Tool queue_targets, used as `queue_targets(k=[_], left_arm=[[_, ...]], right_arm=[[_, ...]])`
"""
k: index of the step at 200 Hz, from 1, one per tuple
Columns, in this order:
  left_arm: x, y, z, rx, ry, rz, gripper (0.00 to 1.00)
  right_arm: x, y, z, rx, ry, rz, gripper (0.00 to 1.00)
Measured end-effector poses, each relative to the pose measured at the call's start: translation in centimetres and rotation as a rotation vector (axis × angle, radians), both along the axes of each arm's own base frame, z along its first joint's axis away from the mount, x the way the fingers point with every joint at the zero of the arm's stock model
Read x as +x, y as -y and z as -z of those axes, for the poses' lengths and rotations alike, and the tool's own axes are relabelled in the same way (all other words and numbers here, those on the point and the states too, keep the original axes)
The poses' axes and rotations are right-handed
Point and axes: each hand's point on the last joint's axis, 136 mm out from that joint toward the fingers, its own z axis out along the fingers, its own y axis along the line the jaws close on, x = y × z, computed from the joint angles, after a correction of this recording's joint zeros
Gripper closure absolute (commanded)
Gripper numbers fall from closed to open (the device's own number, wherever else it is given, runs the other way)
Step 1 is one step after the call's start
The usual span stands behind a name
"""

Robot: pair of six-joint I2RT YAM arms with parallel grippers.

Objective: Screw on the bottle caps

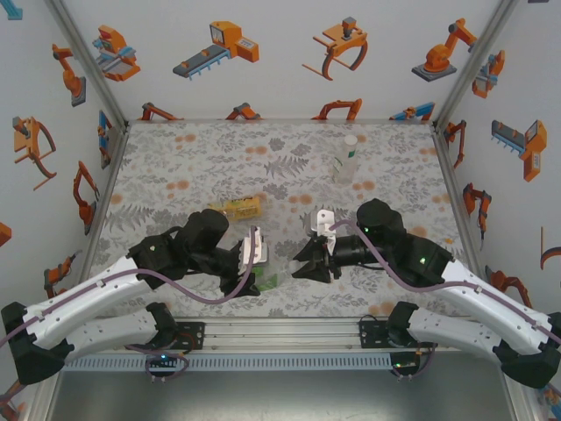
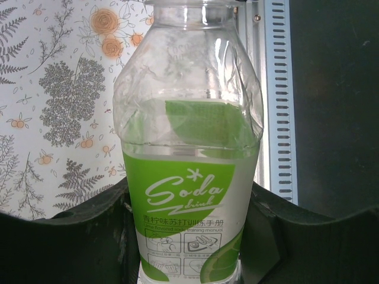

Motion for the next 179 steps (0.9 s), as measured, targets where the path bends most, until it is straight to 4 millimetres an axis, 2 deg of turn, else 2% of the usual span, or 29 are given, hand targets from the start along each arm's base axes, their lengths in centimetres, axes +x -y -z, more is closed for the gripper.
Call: queue_targets(k=[179], left_arm=[[-1.1,0.2,0.3,0.001,-0.054,0.057,1.00]], right_arm=[[-1.3,-0.3,0.1,-0.003,-0.029,-0.090,1.00]])
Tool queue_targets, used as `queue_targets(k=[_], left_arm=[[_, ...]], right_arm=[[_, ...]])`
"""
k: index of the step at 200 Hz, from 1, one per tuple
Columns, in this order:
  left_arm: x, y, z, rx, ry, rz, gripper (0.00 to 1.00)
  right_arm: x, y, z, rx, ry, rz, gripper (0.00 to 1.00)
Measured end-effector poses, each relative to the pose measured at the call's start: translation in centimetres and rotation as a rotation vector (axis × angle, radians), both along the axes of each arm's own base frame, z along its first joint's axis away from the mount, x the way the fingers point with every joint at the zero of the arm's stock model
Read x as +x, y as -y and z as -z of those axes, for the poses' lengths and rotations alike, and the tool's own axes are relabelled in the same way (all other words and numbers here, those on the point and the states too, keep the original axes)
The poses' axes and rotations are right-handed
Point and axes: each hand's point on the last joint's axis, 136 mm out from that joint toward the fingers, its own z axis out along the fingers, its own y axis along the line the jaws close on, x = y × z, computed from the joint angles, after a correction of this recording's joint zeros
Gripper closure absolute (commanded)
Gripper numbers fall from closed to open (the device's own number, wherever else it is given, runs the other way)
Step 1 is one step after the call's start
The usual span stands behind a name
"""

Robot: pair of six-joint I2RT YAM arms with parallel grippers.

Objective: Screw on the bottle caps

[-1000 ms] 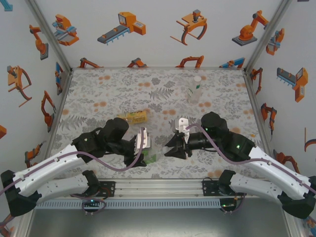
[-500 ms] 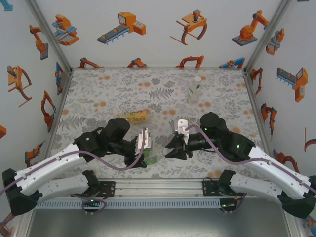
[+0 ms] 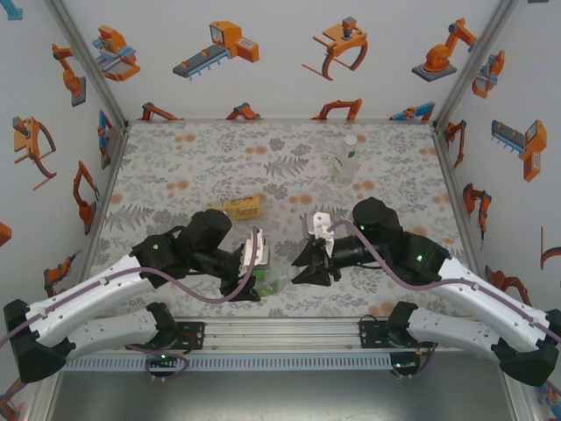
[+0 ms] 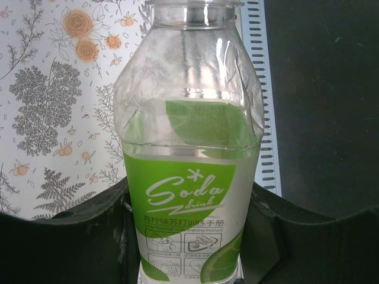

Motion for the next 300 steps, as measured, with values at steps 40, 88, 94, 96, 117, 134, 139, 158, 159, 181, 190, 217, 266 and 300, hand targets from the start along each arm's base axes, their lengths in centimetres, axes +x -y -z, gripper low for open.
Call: queue_targets(k=[40,88,94,96,117,134,139,158,159,181,190,217,266,300], left_arm=[[0.1,0.0,0.0,0.000,0.005,-0.004,1.00],[1.4,-0.2,0.0,0.003,0.065,-0.067,1.00],[1.6,-0.2,0.0,0.002,0.074,-0.078,1.00],[1.7,-0.2,0.0,0.001,0.078,-0.082,1.00],[2.6,-0.4,0.3,0.005,0.112,-0.128,1.00],[3.3,-0.6,0.7,0.024,0.132,-0.163,1.00],[3.5,-0.6,0.9,0.031,0.137,-0.174,1.00],[4.2,-0.8,1.5,0.061,0.153,-0.206,1.00],[4.3,-0.8,1.6,0.062,0.153,-0.208,1.00],[4.9,-0.7,2.0,0.083,0.168,-0.231,1.00],[5.1,-0.7,2.0,0.083,0.174,-0.238,1.00],[5.4,-0.6,2.0,0.080,0.183,-0.247,1.00],[5.4,0.3,0.6,0.012,0.199,-0.230,1.00],[4.7,0.5,-0.2,-0.026,0.194,-0.195,1.00]], right_arm=[[0.4,-0.2,-0.1,-0.003,-0.091,0.051,1.00],[3.5,-0.2,0.9,-0.045,-0.429,0.339,1.00],[3.9,-0.1,1.0,-0.048,-0.487,0.386,1.00],[4.1,-0.1,1.1,-0.049,-0.509,0.405,1.00],[5.7,0.1,2.3,-0.057,-0.746,0.584,1.00],[6.9,0.5,3.7,-0.045,-0.946,0.731,1.00],[7.2,0.6,4.1,-0.040,-1.004,0.769,1.00],[8.0,1.2,5.9,-0.007,-1.215,0.915,0.99],[8.1,1.2,5.9,-0.004,-1.221,0.919,0.98],[8.7,1.6,7.1,0.031,-1.355,1.019,0.90],[8.9,1.7,7.2,0.043,-1.385,1.042,0.88],[9.2,1.8,7.2,0.058,-1.423,1.070,0.78],[9.2,2.5,4.2,0.049,-1.231,1.043,0.44],[9.0,3.6,0.8,0.086,-0.942,0.946,0.40]])
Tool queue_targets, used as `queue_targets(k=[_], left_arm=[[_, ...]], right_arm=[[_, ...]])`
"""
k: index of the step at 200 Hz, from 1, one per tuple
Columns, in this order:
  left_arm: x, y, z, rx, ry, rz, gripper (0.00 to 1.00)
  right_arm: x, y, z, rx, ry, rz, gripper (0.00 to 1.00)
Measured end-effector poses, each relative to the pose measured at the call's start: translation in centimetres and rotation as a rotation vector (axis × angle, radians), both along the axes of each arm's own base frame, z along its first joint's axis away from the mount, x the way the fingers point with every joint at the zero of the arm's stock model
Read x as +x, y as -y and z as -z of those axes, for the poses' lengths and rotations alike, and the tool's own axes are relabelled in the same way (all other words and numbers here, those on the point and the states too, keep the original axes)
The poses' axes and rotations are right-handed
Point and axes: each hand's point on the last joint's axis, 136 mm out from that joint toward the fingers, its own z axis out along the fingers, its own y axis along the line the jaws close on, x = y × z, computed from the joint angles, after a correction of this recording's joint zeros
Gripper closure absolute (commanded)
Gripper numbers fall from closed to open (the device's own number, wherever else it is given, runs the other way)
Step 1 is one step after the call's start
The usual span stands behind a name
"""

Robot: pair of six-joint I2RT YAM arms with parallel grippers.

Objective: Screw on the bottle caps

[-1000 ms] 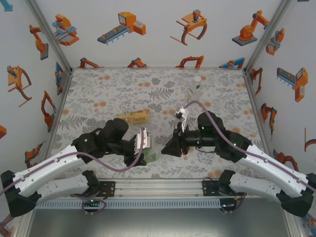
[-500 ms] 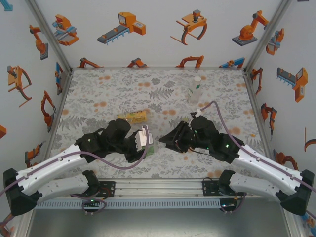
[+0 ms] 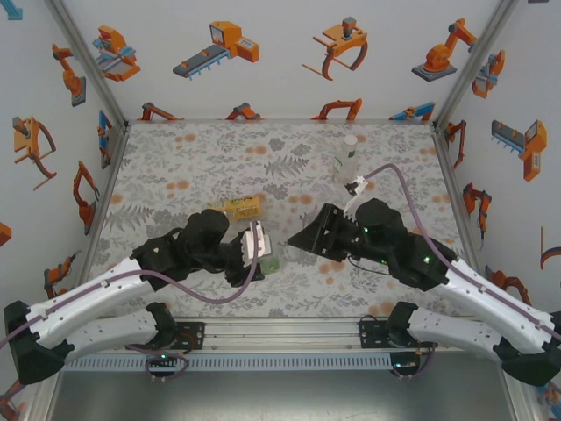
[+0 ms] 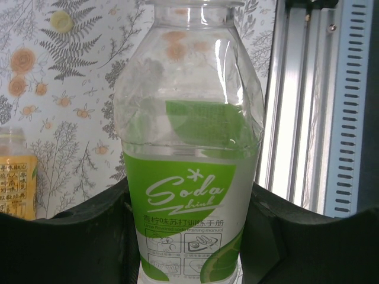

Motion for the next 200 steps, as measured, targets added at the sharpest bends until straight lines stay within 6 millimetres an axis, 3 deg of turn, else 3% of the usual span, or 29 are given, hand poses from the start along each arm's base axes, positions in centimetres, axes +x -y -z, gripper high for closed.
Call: queue_targets(k=[40,108,149,200], left_arm=[[-1.3,0.0,-0.9,-0.042,-0.022,0.060,1.00],[-3.3,-0.1,-1.7,-0.080,-0.069,0.143,1.00],[-3.6,-0.3,-1.6,-0.073,-0.082,0.150,1.00],[-3.6,-0.4,-1.6,-0.073,-0.092,0.141,1.00]], right_arm=[[-1.4,-0.3,-2.7,-0.091,0.366,-0.220,0.41],[-7.2,-3.3,-4.8,-0.176,0.938,-0.822,0.42],[-8.8,-4.2,-4.4,-0.165,1.079,-1.019,0.53],[-8.9,-4.2,-3.9,-0.177,1.144,-1.041,0.56]])
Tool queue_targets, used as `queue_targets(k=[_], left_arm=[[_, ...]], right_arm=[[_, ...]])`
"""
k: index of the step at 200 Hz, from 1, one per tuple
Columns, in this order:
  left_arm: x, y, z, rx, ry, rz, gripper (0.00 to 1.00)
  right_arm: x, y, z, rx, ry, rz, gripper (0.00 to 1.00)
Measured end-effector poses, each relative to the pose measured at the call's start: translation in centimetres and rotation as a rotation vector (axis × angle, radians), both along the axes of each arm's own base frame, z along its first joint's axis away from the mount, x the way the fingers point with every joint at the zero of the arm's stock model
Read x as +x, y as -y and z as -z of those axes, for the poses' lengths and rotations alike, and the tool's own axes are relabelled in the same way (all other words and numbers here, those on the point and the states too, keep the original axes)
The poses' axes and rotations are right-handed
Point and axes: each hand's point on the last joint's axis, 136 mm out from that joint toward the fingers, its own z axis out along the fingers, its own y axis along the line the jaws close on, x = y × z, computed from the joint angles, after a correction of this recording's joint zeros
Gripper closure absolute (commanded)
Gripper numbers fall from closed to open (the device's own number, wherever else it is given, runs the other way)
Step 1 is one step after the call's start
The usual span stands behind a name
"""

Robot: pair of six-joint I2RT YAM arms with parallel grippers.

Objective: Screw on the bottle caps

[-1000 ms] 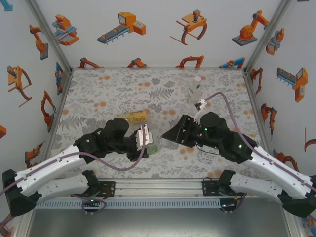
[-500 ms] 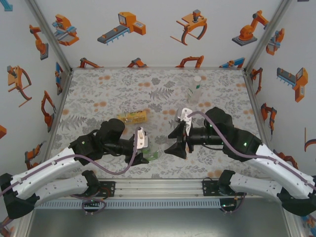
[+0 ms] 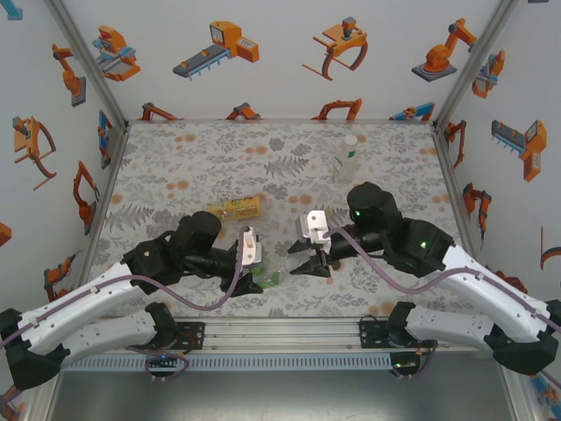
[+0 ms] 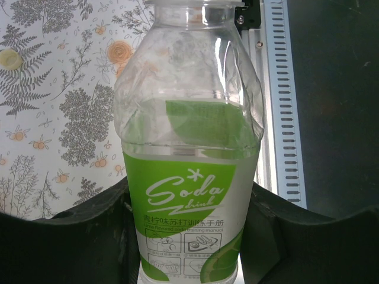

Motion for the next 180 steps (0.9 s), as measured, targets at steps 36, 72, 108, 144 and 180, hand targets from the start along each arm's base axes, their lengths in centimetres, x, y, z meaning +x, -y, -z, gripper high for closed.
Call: queue_targets(k=[36,72,108,144,180], left_arm=[[0.1,0.0,-0.1,-0.002,-0.005,-0.008,1.00],[0.1,0.0,-0.2,-0.006,-0.008,-0.012,1.00],[0.1,0.0,-0.3,-0.008,-0.011,-0.017,1.00],[0.4,-0.1,-0.4,-0.009,0.001,-0.032,1.00],[1.7,-0.4,-0.1,0.007,0.046,-0.101,1.00]], right_arm=[[-0.1,0.1,0.9,0.004,0.001,0.000,0.54],[0.0,-0.1,1.1,0.015,0.003,0.003,0.59],[0.0,0.0,0.9,0.026,0.005,0.006,0.77],[0.7,-0.2,0.8,0.031,-0.071,0.071,0.91],[3.2,-0.3,1.4,0.026,-0.325,0.311,1.00]])
